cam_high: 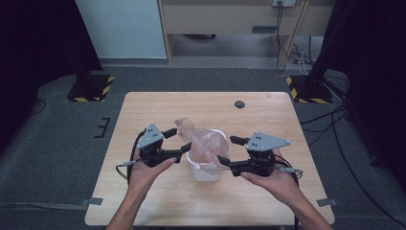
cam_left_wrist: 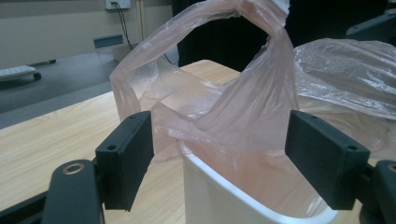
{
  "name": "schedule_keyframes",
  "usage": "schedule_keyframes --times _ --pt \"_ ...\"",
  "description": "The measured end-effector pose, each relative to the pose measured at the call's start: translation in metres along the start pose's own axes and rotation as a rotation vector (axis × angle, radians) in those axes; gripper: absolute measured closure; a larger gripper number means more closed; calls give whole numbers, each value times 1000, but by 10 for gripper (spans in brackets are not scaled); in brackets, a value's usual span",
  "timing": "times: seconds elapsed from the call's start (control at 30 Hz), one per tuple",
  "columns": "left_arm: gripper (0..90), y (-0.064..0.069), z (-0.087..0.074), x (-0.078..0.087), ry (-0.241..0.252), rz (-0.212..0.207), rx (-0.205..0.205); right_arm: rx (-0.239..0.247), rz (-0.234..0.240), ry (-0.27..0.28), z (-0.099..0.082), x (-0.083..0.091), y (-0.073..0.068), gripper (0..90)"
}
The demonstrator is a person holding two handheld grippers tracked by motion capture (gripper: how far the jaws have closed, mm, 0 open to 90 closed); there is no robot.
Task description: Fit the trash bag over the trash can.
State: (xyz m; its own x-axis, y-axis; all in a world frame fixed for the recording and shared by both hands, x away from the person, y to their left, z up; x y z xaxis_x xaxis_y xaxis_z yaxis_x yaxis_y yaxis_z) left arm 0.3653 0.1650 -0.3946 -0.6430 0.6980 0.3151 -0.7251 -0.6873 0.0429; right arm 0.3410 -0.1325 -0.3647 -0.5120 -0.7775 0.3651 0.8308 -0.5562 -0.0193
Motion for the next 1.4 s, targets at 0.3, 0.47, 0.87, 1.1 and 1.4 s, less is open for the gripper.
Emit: schedule_keyframes --times 0.3,0.47,0.87,1.1,1.4 --pt "206 -1 1 0 4 -22 -3 27 -3 -16 7 -25 0 259" --pt "208 0 1 -2 5 -35 -12 31 4 -10 8 -33 4 483" --pt "425 6 0 -7 -14 -46 -30 -35 8 -62 4 -46 14 767" --pt "782 13 -2 -8 -87 -47 -39 -93 -58 -33 4 -43 28 869" --pt "899 16 -4 3 -131 -83 -28 -149 -139 -37 -4 -38 53 900"
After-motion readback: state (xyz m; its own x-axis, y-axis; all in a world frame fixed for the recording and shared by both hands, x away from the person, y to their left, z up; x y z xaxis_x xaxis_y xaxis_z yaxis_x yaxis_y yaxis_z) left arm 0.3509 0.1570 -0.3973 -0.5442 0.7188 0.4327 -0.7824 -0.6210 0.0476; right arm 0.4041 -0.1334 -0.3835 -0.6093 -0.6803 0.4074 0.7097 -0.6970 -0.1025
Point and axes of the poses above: each handheld gripper's, and its own axes: x roughly backward along the jaws, z roughly out of its top, y roughly to its right, the point moved 1 cm from there along -x, roughly forward along the jaws, and after that the axes turned 2 degrees about -x, right-handed, at the moved point
